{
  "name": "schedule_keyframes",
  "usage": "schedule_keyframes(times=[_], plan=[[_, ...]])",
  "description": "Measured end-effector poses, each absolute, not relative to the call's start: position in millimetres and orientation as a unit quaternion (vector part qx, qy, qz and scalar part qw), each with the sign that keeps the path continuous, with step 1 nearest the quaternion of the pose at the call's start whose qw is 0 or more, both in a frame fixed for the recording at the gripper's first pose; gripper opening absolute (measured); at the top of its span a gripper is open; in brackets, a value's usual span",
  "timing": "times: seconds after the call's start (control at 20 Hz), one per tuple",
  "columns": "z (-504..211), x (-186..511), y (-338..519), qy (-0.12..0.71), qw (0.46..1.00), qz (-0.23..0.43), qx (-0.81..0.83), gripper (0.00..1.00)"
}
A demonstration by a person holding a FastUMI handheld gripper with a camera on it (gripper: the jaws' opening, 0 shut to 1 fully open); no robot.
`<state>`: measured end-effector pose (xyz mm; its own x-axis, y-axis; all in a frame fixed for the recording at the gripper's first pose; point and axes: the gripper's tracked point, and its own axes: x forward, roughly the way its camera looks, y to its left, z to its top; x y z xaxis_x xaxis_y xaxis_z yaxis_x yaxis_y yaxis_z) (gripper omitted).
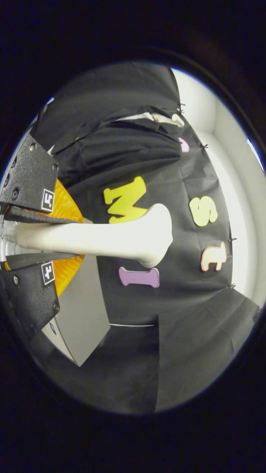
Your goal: Iron the clothes twice with a garment steamer, once on the left side and once on the right side.
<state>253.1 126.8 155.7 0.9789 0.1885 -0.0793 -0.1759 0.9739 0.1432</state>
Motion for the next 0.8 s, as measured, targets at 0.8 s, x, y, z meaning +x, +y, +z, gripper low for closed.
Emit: schedule_keyframes(times=[0.8], plan=[[279, 211, 359, -0.047, 0.978, 0.199, 0.040, 0.36]])
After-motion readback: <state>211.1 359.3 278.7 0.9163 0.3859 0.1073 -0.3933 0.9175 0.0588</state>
